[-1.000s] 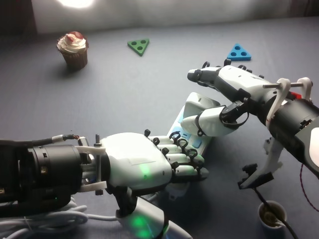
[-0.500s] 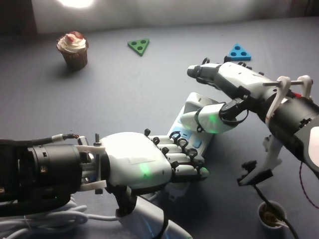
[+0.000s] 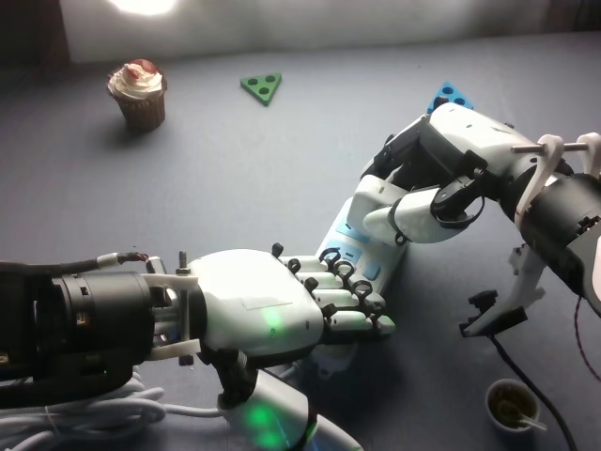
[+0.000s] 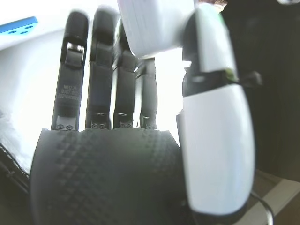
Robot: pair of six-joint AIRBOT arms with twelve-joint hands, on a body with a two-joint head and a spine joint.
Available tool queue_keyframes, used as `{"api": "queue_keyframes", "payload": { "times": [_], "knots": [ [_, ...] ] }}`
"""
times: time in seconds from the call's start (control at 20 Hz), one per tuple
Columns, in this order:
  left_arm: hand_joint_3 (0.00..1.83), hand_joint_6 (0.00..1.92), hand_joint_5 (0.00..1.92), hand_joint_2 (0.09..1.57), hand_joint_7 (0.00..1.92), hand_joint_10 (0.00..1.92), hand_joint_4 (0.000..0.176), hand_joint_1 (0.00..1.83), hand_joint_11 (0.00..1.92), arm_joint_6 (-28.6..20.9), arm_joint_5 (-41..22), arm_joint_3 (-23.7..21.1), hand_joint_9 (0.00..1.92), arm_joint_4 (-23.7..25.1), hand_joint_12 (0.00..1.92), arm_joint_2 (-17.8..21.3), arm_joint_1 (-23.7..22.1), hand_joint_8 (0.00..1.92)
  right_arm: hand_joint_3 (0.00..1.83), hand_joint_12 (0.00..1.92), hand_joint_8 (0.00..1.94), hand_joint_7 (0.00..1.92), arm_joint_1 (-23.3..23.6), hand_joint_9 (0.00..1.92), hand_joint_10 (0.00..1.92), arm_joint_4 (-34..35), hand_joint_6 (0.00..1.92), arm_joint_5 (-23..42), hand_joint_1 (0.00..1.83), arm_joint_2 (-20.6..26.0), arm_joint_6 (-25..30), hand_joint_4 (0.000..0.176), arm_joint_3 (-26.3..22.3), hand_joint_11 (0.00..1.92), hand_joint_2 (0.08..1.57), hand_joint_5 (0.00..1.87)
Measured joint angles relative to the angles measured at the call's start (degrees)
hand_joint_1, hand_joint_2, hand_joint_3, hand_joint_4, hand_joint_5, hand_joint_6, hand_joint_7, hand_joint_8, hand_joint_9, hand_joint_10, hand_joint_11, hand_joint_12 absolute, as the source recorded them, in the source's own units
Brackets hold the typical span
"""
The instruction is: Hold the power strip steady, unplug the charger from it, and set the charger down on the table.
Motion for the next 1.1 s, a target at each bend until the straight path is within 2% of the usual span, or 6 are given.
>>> {"api": "queue_keyframes", "payload": {
  "times": [0.35,0.45,0.65,0.75,0.9,1.1],
  "knots": [
    [0.00,0.00,0.09,1.03,0.10,0.00,0.000,0.00,0.03,-0.1,0.0,0.3,0.06,0.0,0.00,0.0,0.0,0.00,0.00,0.91,0.52,1.28,0.0,1.27,0.00,-1.4,0.68,-0.2,1.26,0.2,-0.1,0.008,0.0,0.64,1.03,1.14],
    [0.00,0.00,0.10,1.02,0.11,0.00,0.000,0.00,0.04,-0.2,0.0,0.3,0.07,0.0,0.01,0.0,0.0,0.00,0.00,0.94,0.51,1.29,0.2,1.26,0.00,-2.0,0.68,-0.1,1.26,0.3,-0.1,0.000,0.0,0.60,1.02,1.13],
    [0.00,0.00,0.10,1.02,0.11,0.00,0.000,0.00,0.04,-0.4,0.0,0.4,0.08,0.0,0.01,0.0,0.0,0.00,0.00,0.99,0.53,1.28,2.2,1.26,0.00,-2.5,0.69,0.5,1.26,0.5,0.0,0.000,0.8,0.60,1.03,1.12],
    [0.00,0.01,0.11,1.02,0.12,0.01,0.000,0.00,0.05,-0.4,0.0,0.4,0.09,0.0,0.01,0.0,0.0,0.01,0.00,0.92,0.50,1.29,2.7,1.27,0.00,-3.2,0.69,0.3,1.26,0.8,0.0,0.000,1.0,0.66,1.02,1.12],
    [0.00,0.00,0.10,1.02,0.10,0.00,0.000,0.00,0.03,-0.6,0.0,0.4,0.07,0.0,0.00,0.0,0.0,0.00,0.00,0.96,0.52,1.29,3.1,1.26,0.00,-3.6,0.65,0.4,1.27,1.4,0.0,0.000,0.9,0.60,1.02,1.14],
    [0.00,0.00,0.09,1.02,0.10,0.00,0.000,0.00,0.03,-1.0,0.0,0.4,0.07,0.0,0.00,0.0,0.0,0.00,0.00,0.95,0.51,1.29,3.1,1.26,0.00,-5.8,0.68,0.7,1.26,4.2,0.0,0.000,-1.6,0.60,1.02,1.13]
  ]
}}
